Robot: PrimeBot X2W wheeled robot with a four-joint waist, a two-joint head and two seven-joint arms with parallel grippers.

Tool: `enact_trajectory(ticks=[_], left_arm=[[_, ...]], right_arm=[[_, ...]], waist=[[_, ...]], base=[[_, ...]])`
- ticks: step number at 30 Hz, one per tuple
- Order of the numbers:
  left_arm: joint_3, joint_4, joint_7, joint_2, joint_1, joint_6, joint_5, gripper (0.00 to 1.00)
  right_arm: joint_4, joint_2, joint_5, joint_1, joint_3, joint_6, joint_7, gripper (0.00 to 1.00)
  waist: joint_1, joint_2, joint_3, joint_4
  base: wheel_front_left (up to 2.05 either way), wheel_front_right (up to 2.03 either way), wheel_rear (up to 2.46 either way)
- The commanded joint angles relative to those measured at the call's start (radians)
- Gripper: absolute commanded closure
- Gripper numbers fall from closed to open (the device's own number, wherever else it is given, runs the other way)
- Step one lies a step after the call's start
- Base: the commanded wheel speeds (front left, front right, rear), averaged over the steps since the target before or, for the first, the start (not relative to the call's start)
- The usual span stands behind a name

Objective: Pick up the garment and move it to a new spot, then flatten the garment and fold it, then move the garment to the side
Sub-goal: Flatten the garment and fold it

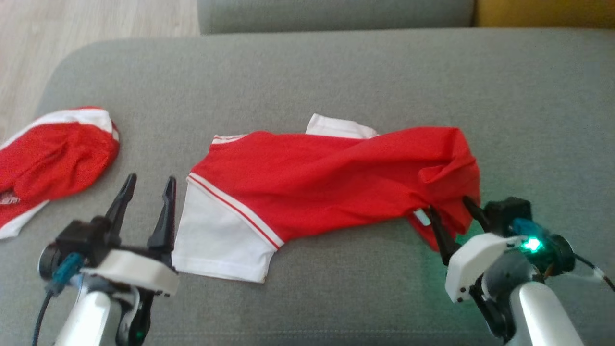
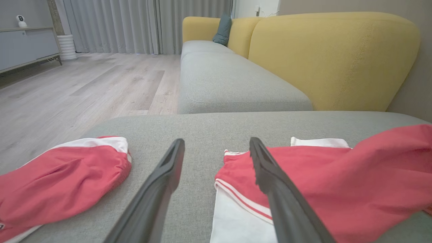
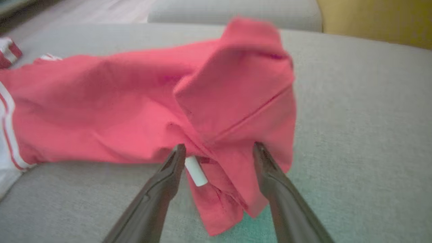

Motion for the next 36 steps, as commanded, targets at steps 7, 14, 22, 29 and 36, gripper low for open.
enact_trajectory(ticks=[7,14,22,29,36], left_arm=[[0.042,-0.015,-0.012,-0.008,-0.105,-0.025,0.023,0.0],[0.056,-0.003,-0.012,-0.019,-0.117,-0.039,0.037,0.0],[0.074,-0.002,-0.012,-0.033,-0.127,-0.05,0.057,0.0],[0.087,-0.002,-0.012,-0.043,-0.133,-0.06,0.071,0.0],[0.105,0.003,-0.012,-0.05,-0.13,-0.064,0.084,0.0]], right_arm=[[0.006,-0.005,-0.082,-0.067,-0.006,-0.001,0.062,0.0],[-0.017,-0.005,-0.041,-0.069,-0.056,-0.001,0.036,1.0],[-0.037,-0.005,0.05,-0.065,-0.21,-0.001,0.001,1.0],[0.051,-0.005,0.098,-0.09,-0.317,-0.001,-0.041,0.0],[0.087,-0.005,0.103,-0.104,-0.388,-0.001,-0.171,0.0]], waist=[[0.0,0.0,0.081,0.034],[0.0,0.0,0.093,0.027],[0.0,0.0,0.102,0.014],[0.0,0.0,0.121,0.011],[0.0,0.0,0.123,0.006]], base=[[0.0,0.0,0.0],[0.0,0.0,0.0],[0.0,0.0,0.0],[0.0,0.0,0.0],[0.0,0.0,0.0]])
